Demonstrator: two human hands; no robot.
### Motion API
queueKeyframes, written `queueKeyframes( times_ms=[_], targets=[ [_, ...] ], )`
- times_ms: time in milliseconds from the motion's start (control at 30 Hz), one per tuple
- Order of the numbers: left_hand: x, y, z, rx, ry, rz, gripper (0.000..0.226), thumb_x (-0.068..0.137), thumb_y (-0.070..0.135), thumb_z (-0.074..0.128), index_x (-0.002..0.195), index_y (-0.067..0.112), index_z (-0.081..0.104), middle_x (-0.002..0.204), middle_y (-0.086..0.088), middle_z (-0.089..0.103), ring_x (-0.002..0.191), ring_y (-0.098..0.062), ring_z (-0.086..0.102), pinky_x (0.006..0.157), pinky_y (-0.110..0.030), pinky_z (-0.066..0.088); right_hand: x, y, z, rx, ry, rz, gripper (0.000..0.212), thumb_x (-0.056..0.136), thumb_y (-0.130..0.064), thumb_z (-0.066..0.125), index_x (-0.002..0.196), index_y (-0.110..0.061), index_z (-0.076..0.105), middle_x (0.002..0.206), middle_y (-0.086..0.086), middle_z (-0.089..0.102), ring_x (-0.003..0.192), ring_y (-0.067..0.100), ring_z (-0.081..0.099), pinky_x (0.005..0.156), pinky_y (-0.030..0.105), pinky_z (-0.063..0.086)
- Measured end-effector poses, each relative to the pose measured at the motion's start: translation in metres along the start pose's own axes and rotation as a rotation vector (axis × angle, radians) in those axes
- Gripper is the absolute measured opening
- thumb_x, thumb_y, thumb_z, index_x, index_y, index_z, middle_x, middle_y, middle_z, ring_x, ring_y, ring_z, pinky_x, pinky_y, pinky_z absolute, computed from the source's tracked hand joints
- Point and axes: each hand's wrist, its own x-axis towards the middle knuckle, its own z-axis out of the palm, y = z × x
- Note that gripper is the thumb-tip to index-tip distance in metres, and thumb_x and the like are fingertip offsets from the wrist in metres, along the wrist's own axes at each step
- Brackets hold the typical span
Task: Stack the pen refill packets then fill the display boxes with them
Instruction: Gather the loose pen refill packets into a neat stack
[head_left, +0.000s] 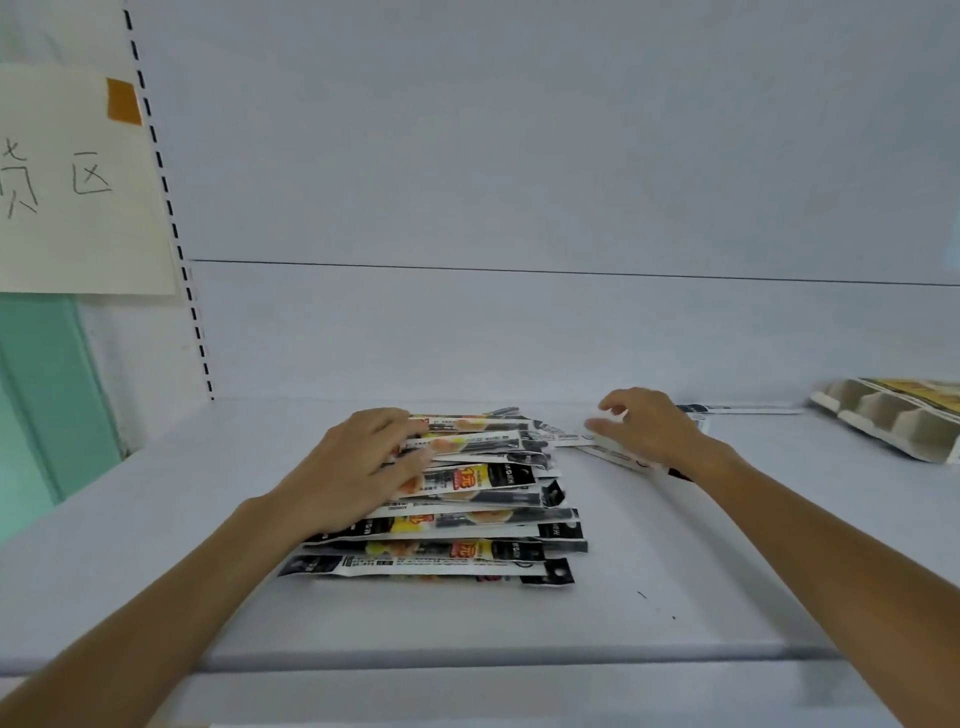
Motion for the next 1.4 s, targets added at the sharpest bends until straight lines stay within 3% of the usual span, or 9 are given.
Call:
queueKeyframes(
  times_ms=[133,233,400,767,933,1033,1100,1200,1400],
  targets=[
    [-0.001,-0.002,0.005,-0.03,0.045,0.005,0.096,0.064,0.087,0.008,0.133,0.032,0.044,0.114,0.026,0.043,0.117,-0.004,0.041,0.098,-0.026,0.034,-0.01,0.033,-0.019,-0.232,0.046,0.245,0.013,0.087,-0.014,0.047,0.087,-0.003,0.054,0.1,0.016,0.055,0.098,0.031,0.049,0.074,0.03,0.042],
    [-0.003,0.0,0.008,-0.088,0.096,0.01,0.08,0.073,0.075,0.016,0.13,0.03,0.049,0.103,0.024,0.051,0.105,-0.004,0.046,0.092,-0.027,0.037,-0.014,0.039,-0.02,-0.186,-0.075,0.221,0.03,0.087,-0.011,0.046,0.058,-0.006,0.038,0.071,0.011,0.048,0.069,0.025,0.044,0.05,0.026,0.031],
    [-0.009,0.001,0.012,-0.105,0.18,-0.028,0.075,0.074,0.07,0.018,0.13,0.031,0.05,0.119,0.012,0.054,0.111,-0.008,0.043,0.087,-0.025,0.032,-0.004,0.056,-0.012,0.094,0.05,0.043,0.029,0.089,-0.001,0.041,0.111,-0.002,0.061,0.122,0.013,0.057,0.117,0.029,0.049,0.094,0.029,0.034],
    [-0.009,0.001,0.008,0.106,0.1,0.004,0.1,0.066,0.088,0.001,0.137,0.031,0.04,0.136,0.012,0.047,0.12,-0.007,0.041,0.097,-0.023,0.029,0.031,0.101,-0.017,-0.258,-0.088,0.276,0.043,0.092,-0.022,0.033,0.135,-0.016,0.04,0.142,0.008,0.038,0.135,0.025,0.028,0.11,0.051,0.017],
    [-0.009,0.002,0.009,0.074,0.099,-0.02,0.103,0.062,0.091,0.0,0.138,0.031,0.038,0.136,0.013,0.045,0.12,-0.007,0.039,0.095,-0.023,0.029,0.032,0.054,0.001,-0.271,-0.076,0.113,0.028,0.092,-0.026,0.034,0.076,-0.015,0.055,0.11,0.012,0.051,0.104,0.029,0.049,0.102,0.047,0.034],
    [-0.009,0.004,0.01,0.07,0.088,-0.032,0.084,0.07,0.074,0.013,0.138,0.031,0.037,0.138,0.012,0.045,0.119,-0.006,0.038,0.093,-0.022,0.028,0.023,0.019,0.003,-0.166,-0.166,0.027,0.058,0.089,-0.061,0.032,0.052,-0.018,0.045,0.084,0.006,0.05,0.092,0.027,0.051,0.092,0.04,0.041],
    [-0.009,0.005,0.009,0.06,0.088,-0.038,0.081,0.07,0.069,0.012,0.138,0.031,0.037,0.137,0.012,0.045,0.116,-0.002,0.036,0.093,-0.022,0.027,0.017,0.004,0.0,-0.126,-0.255,-0.091,0.06,0.086,-0.069,0.036,0.063,-0.017,0.057,0.076,0.002,0.054,0.089,0.026,0.055,0.081,0.032,0.039],
    [-0.011,0.006,0.008,0.066,0.093,-0.035,0.082,0.07,0.069,0.011,0.137,0.031,0.038,0.136,0.012,0.045,0.119,-0.005,0.037,0.092,-0.022,0.028,0.011,-0.015,0.003,-0.033,-0.331,-0.224,0.047,0.085,-0.05,0.058,0.121,-0.019,0.057,0.116,0.003,0.059,0.107,0.02,0.053,0.084,0.026,0.038],
    [-0.013,0.008,0.005,0.108,0.112,-0.031,0.076,0.077,0.065,0.006,0.138,0.031,0.038,0.136,0.011,0.049,0.12,-0.01,0.043,0.095,-0.025,0.03,0.005,-0.042,0.0,-0.34,-0.291,-0.311,0.027,0.088,-0.02,0.056,0.115,-0.013,0.055,0.12,0.008,0.052,0.104,0.026,0.052,0.082,0.031,0.043]
  ],
)
